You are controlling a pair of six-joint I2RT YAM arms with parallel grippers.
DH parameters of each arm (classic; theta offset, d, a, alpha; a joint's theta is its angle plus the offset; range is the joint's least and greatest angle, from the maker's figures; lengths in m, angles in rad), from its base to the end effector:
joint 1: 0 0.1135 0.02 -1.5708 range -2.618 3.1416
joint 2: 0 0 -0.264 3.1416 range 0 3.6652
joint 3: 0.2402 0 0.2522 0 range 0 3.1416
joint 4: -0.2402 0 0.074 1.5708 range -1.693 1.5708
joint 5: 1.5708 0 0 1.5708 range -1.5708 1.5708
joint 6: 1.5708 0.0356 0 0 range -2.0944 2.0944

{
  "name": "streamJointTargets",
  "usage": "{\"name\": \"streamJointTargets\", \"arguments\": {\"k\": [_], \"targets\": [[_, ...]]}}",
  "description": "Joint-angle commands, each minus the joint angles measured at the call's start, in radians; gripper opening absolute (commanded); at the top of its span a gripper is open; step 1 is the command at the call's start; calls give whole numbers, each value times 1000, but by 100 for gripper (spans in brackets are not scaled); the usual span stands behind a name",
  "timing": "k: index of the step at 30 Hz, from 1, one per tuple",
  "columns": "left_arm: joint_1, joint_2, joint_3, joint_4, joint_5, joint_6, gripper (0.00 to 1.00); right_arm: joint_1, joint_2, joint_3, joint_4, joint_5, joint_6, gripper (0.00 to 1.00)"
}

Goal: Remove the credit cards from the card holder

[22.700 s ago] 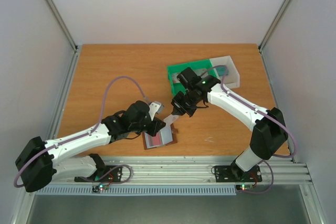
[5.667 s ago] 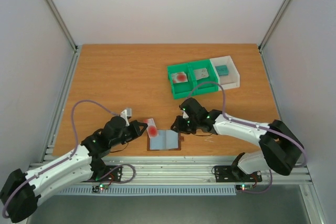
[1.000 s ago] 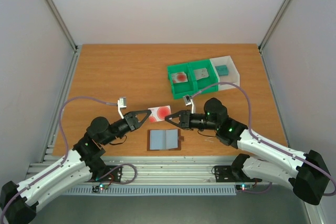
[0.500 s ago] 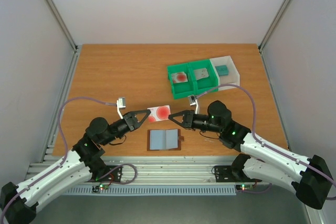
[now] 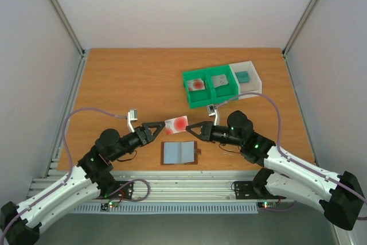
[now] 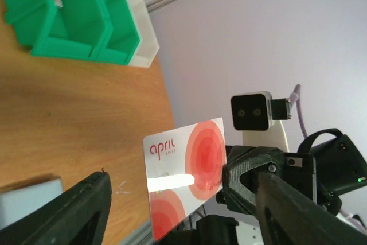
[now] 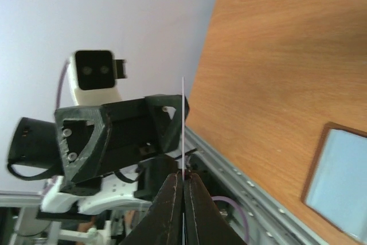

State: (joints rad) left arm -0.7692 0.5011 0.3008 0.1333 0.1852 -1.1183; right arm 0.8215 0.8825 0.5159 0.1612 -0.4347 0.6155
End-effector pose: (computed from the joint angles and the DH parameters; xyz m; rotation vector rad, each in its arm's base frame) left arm 0.1026 -0.1085 0.2431 -0.1665 1.8887 -1.5333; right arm 0.1297 0.1614 0.2639 -0.5513 1.9125 1.3743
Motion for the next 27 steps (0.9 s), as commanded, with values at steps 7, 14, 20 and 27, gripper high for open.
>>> {"name": "streamJointTargets", "arguments": {"k": [7,14,20,27], "targets": [[0,-20,74,-296,-76,119,93,-34,1,202,-494,214,-261,1],[0,58,121,-454,-72,210,99,-225,140,358,-644,193,-418,1],[1,110,131,-539,-73,242,99,-391,340,479,-680,152,-524,1],[1,120,133,-587,-72,288,99,-475,539,601,-651,124,-598,1]]}}
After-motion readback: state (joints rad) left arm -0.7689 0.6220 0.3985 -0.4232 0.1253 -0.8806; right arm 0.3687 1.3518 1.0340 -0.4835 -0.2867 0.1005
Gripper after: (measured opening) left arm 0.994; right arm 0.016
